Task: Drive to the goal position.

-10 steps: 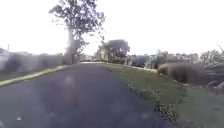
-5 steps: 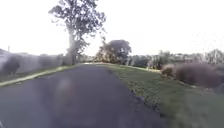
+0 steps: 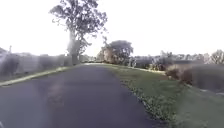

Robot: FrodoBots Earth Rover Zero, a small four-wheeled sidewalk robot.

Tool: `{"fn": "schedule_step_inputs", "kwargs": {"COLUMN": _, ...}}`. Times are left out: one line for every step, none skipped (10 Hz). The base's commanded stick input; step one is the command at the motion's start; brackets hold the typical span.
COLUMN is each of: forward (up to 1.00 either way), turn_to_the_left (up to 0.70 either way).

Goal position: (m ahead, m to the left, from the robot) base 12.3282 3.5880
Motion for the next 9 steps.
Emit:
{"fn": "schedule_step_inputs", "kwargs": {"forward": 1.0, "turn_to_the_left": 0.4}}
{"fn": "schedule_step_inputs", "kwargs": {"forward": 1.0, "turn_to_the_left": 0.4}}
{"fn": "schedule_step_inputs", "kwargs": {"forward": 1.0, "turn_to_the_left": 0.07}}
{"fn": "schedule_step_inputs", "kwargs": {"forward": 1.0, "turn_to_the_left": 0.04}}
{"fn": "schedule_step_inputs", "kwargs": {"forward": 1.0, "turn_to_the_left": 0.02}}
{"fn": "schedule_step_inputs", "kwargs": {"forward": 1.0, "turn_to_the_left": 0.0}}
{"fn": "schedule_step_inputs", "kwargs": {"forward": 1.0, "turn_to_the_left": 0.0}}
{"fn": "schedule_step_inputs", "kwargs": {"forward": 1.0, "turn_to_the_left": 0.0}}
{"fn": "schedule_step_inputs", "kwargs": {"forward": 1.0, "turn_to_the_left": 0.0}}
